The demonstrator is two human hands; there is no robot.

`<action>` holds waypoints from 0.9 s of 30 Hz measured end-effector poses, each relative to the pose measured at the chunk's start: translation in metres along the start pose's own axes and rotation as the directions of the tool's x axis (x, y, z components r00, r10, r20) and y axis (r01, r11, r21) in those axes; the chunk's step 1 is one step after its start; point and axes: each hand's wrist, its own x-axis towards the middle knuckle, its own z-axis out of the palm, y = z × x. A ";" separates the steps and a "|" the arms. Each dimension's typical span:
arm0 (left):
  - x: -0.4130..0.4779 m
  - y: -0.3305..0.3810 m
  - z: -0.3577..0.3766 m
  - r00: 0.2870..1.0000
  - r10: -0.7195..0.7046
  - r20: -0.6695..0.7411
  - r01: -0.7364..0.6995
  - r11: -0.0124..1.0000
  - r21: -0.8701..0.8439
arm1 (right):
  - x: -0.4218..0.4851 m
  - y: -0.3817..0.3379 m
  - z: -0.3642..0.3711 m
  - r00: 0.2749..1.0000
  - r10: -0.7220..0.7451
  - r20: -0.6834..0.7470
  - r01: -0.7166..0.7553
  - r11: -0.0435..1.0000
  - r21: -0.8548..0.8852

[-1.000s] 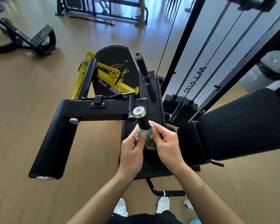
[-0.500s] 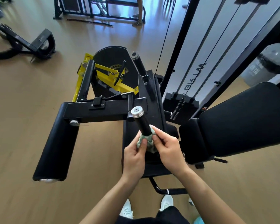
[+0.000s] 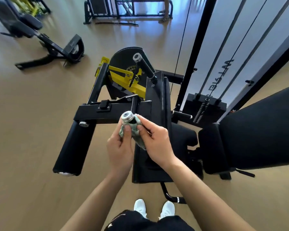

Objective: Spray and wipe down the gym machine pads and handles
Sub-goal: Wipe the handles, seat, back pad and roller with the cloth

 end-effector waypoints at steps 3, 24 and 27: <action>-0.014 -0.004 0.000 0.995 -0.078 0.069 0.073 0.995 0.067 | -0.011 0.018 -0.014 1.000 0.005 0.025 -0.004 0.999 -0.054; 0.195 0.006 0.042 0.836 -0.253 0.486 0.275 0.961 0.026 | 0.174 0.011 -0.051 0.909 0.140 -0.393 -0.091 0.986 0.139; 0.226 -0.009 0.064 0.812 -0.244 0.530 0.269 0.963 0.031 | 0.201 0.016 -0.037 0.888 0.184 -0.421 -0.127 0.979 0.160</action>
